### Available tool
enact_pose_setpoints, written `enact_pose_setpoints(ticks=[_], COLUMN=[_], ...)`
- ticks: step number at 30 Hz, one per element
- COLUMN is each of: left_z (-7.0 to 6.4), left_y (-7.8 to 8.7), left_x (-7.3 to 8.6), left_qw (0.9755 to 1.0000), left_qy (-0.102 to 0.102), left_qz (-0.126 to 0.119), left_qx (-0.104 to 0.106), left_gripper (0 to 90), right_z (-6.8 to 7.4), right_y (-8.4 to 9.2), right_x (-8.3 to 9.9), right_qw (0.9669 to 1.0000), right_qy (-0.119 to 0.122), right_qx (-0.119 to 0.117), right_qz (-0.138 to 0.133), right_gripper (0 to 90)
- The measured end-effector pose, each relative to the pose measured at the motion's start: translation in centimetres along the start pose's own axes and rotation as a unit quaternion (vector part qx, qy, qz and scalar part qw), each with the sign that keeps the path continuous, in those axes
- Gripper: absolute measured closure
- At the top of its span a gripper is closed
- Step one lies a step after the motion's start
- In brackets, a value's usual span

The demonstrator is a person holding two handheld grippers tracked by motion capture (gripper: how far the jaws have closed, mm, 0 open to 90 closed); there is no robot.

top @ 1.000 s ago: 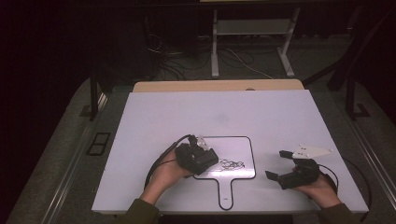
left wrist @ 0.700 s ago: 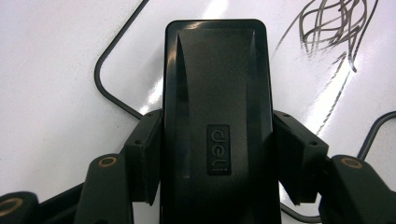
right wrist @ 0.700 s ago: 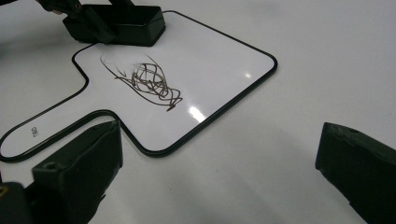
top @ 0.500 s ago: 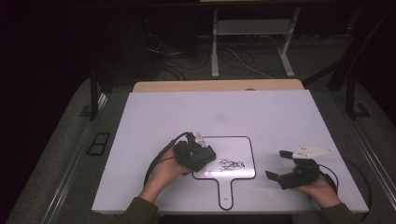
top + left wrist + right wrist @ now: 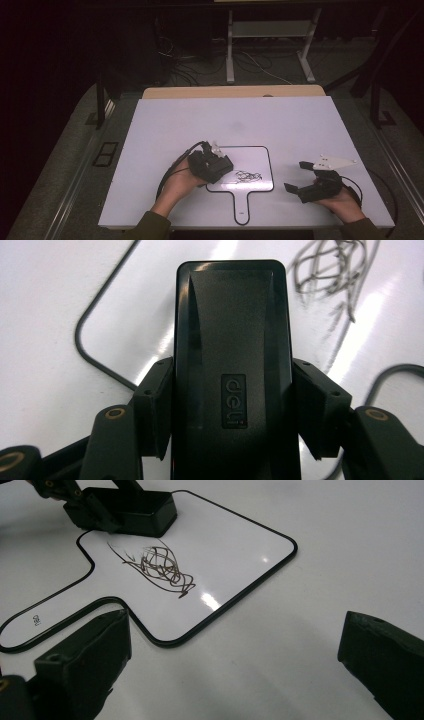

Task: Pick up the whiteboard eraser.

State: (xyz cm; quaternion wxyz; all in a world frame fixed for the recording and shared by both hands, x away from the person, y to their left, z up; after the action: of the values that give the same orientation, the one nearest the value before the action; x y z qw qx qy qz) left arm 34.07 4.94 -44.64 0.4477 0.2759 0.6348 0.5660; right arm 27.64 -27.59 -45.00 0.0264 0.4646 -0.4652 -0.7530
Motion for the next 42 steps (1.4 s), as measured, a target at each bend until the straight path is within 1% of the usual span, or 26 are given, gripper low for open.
enact_pose_setpoints(ticks=[1, 3, 6, 7, 10, 11, 12, 14, 16, 18, 19, 22, 24, 27, 31, 34, 35, 37, 38, 39, 40, 42], left_z=[-0.1, -0.3, -1.1, -1.3, -2.4, -2.7, -2.8, -2.6, -2.1, -1.6, -1.2, -0.6, -0.4, 0.1, 0.7, 1.0, 0.8, 0.6, 0.2, -0.1, -0.5, -1.3], left_y=[0.0, 0.0, 0.0, 0.1, 0.0, -0.1, -0.1, -0.1, -0.1, -0.2, -0.2, -0.2, -0.2, -0.3, -0.6, -0.7, -0.7, -0.8, -0.8, -0.8, -0.9, -0.9], left_x=[0.0, -0.1, -0.2, -0.2, -0.5, -0.6, -0.7, -0.8, -0.8, -0.8, -0.8, -0.6, -0.7, -1.2, -1.9, -2.3, -2.4, -2.6, -2.8, -3.0, -3.2, -3.5], left_qw=[1.0000, 1.0000, 0.9998, 0.9996, 0.9992, 0.9991, 0.9990, 0.9990, 0.9992, 0.9995, 0.9998, 0.9999, 0.9999, 0.9999, 1.0000, 0.9999, 0.9999, 0.9999, 0.9998, 0.9997, 0.9994, 0.9988], left_qy=[0.001, -0.005, -0.018, -0.026, -0.035, -0.038, -0.042, -0.041, -0.038, -0.029, -0.022, -0.011, -0.013, -0.016, -0.002, -0.003, 0.000, -0.009, -0.015, -0.016, -0.027, -0.040], left_qz=[-0.003, 0.001, 0.004, 0.006, 0.002, 0.001, 0.002, 0.002, 0.002, 0.000, -0.001, -0.002, 0.000, 0.005, -0.001, 0.001, 0.002, 0.002, 0.001, 0.000, 0.001, 0.003], left_qx=[0.000, -0.003, 0.005, 0.007, 0.018, 0.020, 0.016, 0.018, 0.010, 0.008, 0.002, 0.001, 0.001, -0.003, 0.001, 0.012, 0.014, 0.012, 0.015, 0.018, 0.022, 0.029], left_gripper=[38.9, 39.0, 38.9, 38.9, 39.0, 39.0, 39.0, 38.9, 38.9, 38.9, 39.0, 38.9, 39.0, 39.0, 38.9, 38.9, 39.0, 38.9, 38.9, 39.0, 39.0, 39.0], right_z=[0.0, 0.0, 0.0, 0.0, 0.0, 0.0, 0.0, 0.0, 0.0, 0.0, 0.0, 0.0, 0.0, 0.1, 0.2, 0.1, 0.1, 0.1, 0.1, 0.1, 0.1, 0.1], right_y=[0.0, 0.0, 0.0, 0.0, 0.0, 0.0, 0.0, 0.0, 0.0, 0.0, 0.0, -0.1, -0.1, -0.2, -0.2, -0.2, -0.2, -0.3, -0.3, -0.2, -0.2, -0.2], right_x=[0.0, 0.0, 0.0, 0.0, 0.0, 0.0, 0.0, 0.0, 0.0, 0.0, 0.0, 0.0, 0.0, 0.0, 0.0, 0.0, 0.0, 0.0, 0.0, 0.0, 0.0, 0.0], right_qw=[1.0000, 1.0000, 1.0000, 1.0000, 1.0000, 1.0000, 1.0000, 1.0000, 1.0000, 1.0000, 1.0000, 1.0000, 1.0000, 1.0000, 1.0000, 1.0000, 1.0000, 1.0000, 1.0000, 1.0000, 1.0000, 1.0000], right_qy=[0.000, 0.000, 0.000, 0.000, 0.000, 0.000, 0.000, 0.000, 0.000, 0.000, 0.000, -0.001, 0.000, 0.000, -0.001, -0.001, -0.002, 0.000, 0.000, 0.001, 0.000, -0.001], right_qx=[0.000, -0.001, -0.001, -0.001, 0.000, 0.000, 0.000, 0.000, 0.000, 0.000, 0.000, 0.000, 0.000, -0.001, -0.001, -0.001, -0.001, -0.001, -0.001, -0.001, -0.001, -0.001], right_qz=[0.000, 0.001, 0.001, 0.000, 0.000, 0.000, 0.000, 0.000, 0.000, 0.001, 0.001, 0.001, 0.001, 0.002, 0.004, 0.003, 0.004, 0.004, 0.004, 0.004, 0.004, 0.003], right_gripper=[0.0, 0.0, 0.0, 0.0, 0.0, 0.0, 0.0, 0.0, 0.0, 0.0, 0.0, 0.0, 0.0, 0.0, 0.0, 0.0, 0.0, 0.0, 0.0, 0.0, 0.0, 0.0])
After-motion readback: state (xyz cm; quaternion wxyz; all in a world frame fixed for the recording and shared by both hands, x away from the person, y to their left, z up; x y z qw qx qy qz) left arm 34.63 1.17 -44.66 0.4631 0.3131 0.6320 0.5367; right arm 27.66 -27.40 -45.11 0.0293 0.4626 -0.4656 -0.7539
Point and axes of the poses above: each handheld gripper's, and its own axes: y roughly backward along the jaws, x roughly out of its underside, z roughly to its left, the point moved 3 cm from there along -y, roughly forward along the jaws, and after that the axes turned 13 degrees about z, right-handed, at the moved point
